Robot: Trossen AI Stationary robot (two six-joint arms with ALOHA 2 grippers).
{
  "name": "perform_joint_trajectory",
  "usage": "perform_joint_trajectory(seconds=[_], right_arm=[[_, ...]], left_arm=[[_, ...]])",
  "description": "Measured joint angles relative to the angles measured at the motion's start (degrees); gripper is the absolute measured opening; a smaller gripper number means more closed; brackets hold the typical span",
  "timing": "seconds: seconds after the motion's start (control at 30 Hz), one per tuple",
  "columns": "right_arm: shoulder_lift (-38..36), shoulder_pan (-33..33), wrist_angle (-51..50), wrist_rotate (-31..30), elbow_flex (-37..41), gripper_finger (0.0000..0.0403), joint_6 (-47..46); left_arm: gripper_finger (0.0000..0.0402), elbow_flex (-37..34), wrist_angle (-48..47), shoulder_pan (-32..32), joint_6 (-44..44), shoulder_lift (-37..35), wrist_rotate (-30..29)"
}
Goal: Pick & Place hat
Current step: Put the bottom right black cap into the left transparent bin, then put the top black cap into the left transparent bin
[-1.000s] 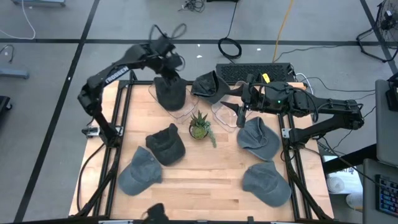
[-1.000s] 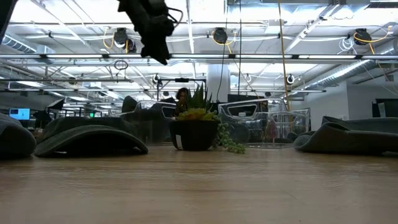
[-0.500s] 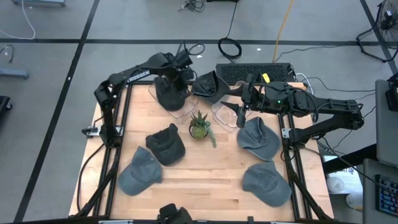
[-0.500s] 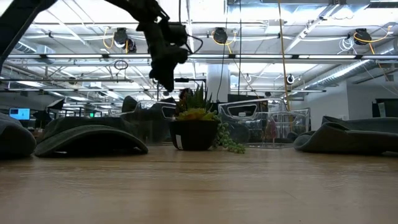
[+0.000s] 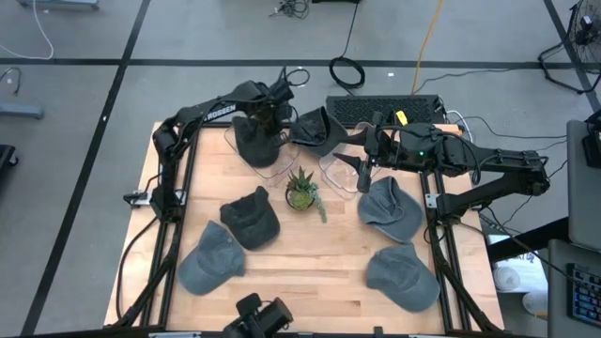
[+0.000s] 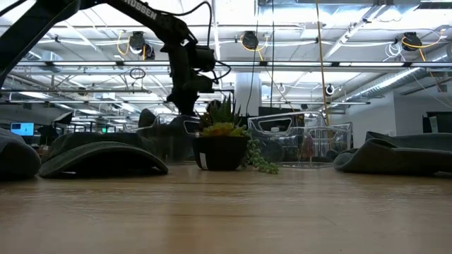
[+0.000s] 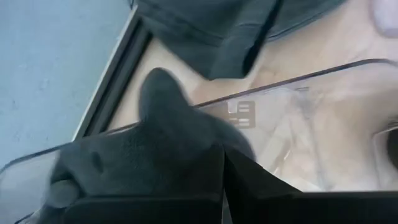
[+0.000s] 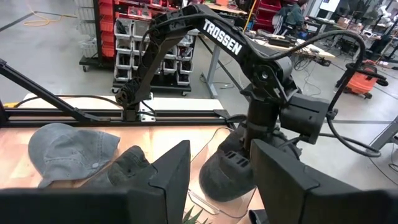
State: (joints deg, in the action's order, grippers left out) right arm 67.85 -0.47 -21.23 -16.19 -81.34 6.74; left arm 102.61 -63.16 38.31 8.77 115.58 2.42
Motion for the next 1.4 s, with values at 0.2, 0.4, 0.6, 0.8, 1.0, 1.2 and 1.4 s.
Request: perform_joint_trajectory(seconds=[0.2, 0.4, 0.6, 0.8, 1.0, 1.2, 1.4], right_arm=[[0.0, 0.0, 0.03, 0.0, 0.0, 0.0155, 0.38], [0.0, 0.0, 0.31, 0.0, 0.0, 0.0155, 0.42], [0.0, 0.0, 1.15, 0.0, 0.0, 0.0155, 0.42], [0.0, 0.0, 1.55, 0.0, 0.0, 0.0155, 1.29], [0.0, 0.0, 1.78, 0.0, 0.0, 0.0155, 1.9], [0.0, -0.02, 1.75, 0.0, 0.02, 0.0155, 1.9], [0.0, -0.02, 1.75, -0.02, 0.02, 0.0155, 1.9]], left_arm=[[0.0002, -0.72, -1.01, 1.96, -3.52, 1.09, -2.04], [0.0002, -1.9, -4.63, 2.47, -5.7, 1.1, -8.34], [0.0001, -1.92, -7.67, 3.57, -8.06, 1.1, -11.0], [0.0012, -1.95, -7.24, 2.93, -8.06, -0.19, -10.63], [0.0011, -1.95, -6.43, 0.59, -4.32, -4.6, -7.71], [0.0008, -1.95, -2.64, -1.24, -1.33, -10.29, -3.92], [0.0005, -1.95, 0.16, -2.54, -0.51, -15.66, -1.31]])
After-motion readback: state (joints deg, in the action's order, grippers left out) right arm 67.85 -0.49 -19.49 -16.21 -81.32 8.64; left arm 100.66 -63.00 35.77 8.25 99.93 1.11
